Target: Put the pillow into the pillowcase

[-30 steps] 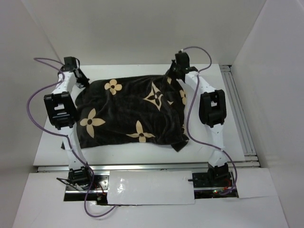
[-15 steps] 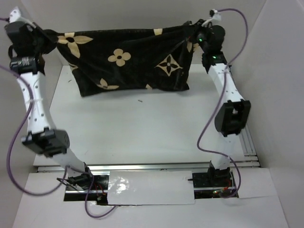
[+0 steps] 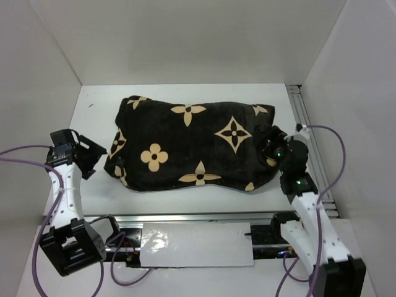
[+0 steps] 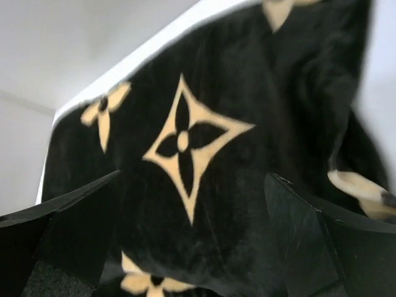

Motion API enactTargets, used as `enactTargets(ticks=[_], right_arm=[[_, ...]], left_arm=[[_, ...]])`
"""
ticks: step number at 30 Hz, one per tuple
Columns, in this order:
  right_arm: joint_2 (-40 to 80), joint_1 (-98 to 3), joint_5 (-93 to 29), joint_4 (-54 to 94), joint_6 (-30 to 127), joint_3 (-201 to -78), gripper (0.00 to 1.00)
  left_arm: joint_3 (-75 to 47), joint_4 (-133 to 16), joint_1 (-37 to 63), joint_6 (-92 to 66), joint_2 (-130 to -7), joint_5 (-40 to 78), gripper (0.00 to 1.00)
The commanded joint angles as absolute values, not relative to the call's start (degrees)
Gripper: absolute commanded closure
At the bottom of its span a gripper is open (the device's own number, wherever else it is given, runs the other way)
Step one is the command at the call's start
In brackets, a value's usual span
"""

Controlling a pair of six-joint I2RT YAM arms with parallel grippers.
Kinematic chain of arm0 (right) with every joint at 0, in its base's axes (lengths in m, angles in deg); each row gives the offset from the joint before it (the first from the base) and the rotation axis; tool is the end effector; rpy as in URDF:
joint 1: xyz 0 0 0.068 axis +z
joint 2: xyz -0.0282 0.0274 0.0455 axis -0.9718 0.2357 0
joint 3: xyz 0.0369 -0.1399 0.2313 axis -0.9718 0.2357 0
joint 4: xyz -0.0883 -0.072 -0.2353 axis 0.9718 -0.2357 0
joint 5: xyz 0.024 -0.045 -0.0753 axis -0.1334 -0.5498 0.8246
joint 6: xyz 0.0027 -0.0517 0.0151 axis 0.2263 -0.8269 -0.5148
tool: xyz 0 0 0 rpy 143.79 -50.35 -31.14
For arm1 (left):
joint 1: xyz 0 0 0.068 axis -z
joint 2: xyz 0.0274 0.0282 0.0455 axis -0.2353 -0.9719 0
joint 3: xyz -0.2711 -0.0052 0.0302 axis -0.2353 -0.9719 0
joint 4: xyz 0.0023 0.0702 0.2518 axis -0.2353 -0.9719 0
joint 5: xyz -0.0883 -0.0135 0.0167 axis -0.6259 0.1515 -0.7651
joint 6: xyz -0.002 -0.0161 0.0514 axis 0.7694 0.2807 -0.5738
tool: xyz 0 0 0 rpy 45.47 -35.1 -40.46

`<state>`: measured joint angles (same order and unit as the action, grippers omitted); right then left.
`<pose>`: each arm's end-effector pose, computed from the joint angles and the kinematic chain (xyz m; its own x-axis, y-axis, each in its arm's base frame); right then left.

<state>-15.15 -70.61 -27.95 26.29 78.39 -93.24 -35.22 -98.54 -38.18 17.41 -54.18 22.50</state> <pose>0.1950 0.0217 0.2710 -0.2451 0.5709 -0.7836 -0.0165 0.8056 0.5922 0.1974 0.0871 0.2794 -0.2581 -0.8502 -0.4588 -0.7246 0.4845 -0.4901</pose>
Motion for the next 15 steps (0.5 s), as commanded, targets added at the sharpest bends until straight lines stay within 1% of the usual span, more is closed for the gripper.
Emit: enactTargets(ticks=[1,2,3,6,12,13,15], right_arm=[[-28.7,-69.9,-10.6,13.7,81.0,-98.9,0.0],[-30.2,-69.3,-8.1,12.4,81.0,-101.4,0.0],[-31.1,-69.2,-4.9,10.7,81.0,-102.6,0.0],[-29.4,-69.2,-5.5,9.2,77.5,-107.2,0.0],[-11.6,-69.2,-10.5,0.5,69.4,-118.0,0.0],[-7.5,-69.2,-11.7,-0.2,68.7,-118.9,0.0],[-4.5,-69.2,-14.1,-0.8,68.2,-120.0,0.0]], left_arm=[[-30.5,-101.2,-39.9,21.0,-49.1,25.9,0.04],[-29.4,-103.4,-39.9,21.0,-47.8,27.7,0.0],[-28.1,-103.4,-39.9,21.0,-47.8,28.5,0.0],[-26.9,-104.8,-39.9,20.2,-47.1,27.6,0.0],[-26.9,-101.4,-37.2,16.7,-48.4,23.4,0.0],[-26.9,-100.6,-35.6,16.7,-48.4,23.4,0.0],[-26.9,-100.0,-33.4,16.7,-49.8,26.2,0.0]])
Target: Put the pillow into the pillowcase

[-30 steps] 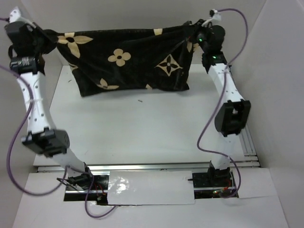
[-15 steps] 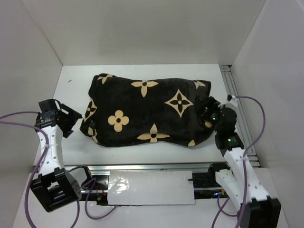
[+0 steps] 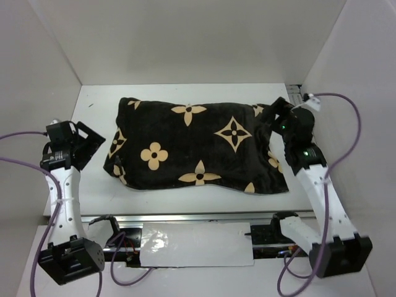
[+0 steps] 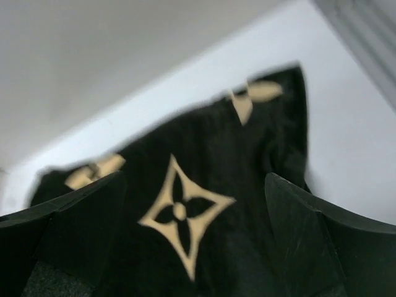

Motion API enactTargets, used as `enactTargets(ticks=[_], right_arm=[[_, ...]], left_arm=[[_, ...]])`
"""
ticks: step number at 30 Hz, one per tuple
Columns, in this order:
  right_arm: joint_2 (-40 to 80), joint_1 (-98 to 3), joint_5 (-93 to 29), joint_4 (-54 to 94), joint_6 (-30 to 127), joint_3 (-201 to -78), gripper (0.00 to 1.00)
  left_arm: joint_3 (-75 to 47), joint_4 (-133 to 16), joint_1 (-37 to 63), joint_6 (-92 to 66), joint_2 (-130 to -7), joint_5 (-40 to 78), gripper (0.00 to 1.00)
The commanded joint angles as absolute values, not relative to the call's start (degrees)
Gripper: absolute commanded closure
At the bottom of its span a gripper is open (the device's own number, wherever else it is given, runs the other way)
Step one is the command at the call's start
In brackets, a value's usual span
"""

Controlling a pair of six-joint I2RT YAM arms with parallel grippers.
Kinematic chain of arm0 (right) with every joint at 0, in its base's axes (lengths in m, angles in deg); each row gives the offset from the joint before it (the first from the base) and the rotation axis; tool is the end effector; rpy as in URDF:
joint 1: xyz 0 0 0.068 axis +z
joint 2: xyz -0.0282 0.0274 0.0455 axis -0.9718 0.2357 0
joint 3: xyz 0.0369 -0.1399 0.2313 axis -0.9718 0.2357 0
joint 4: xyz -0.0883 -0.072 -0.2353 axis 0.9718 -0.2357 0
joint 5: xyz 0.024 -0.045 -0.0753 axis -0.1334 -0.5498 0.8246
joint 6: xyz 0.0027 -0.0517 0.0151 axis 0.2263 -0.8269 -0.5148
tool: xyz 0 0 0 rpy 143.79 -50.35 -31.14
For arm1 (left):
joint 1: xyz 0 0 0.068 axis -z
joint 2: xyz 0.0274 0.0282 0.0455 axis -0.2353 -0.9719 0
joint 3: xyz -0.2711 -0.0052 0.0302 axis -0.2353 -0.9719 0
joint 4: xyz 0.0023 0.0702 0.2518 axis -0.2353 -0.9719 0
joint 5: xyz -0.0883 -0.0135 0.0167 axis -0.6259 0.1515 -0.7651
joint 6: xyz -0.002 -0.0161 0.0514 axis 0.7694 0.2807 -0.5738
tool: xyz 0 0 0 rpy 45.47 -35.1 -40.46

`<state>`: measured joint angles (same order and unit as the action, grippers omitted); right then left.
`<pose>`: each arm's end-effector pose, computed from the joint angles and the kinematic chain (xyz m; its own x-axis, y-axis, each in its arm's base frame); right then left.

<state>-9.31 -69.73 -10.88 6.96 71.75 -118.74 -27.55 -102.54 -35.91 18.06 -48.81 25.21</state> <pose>0.2046 0.0153 0.3749 -0.0990 0.4744 -0.8747 0.1924 0.8716 0.4509 0.1822 0.0734 0.3351 -0.1873 -0.8075 -0.5593 -0.6565 0.5265 -0.5402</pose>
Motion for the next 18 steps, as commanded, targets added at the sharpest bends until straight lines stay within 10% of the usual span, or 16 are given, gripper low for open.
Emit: enactTargets(ticks=[1,18], right_arm=[[-2.4,-69.2,-14.8,0.4,68.2,-120.0,0.0],[1.2,-68.7,-19.2,8.2,67.8,-118.5,0.0]], left_arm=[[-26.9,-98.9,-30.7,16.7,-49.8,27.4,0.0],[-19.5,-96.8,-6.7,15.8,-64.3,43.1,0.0]])
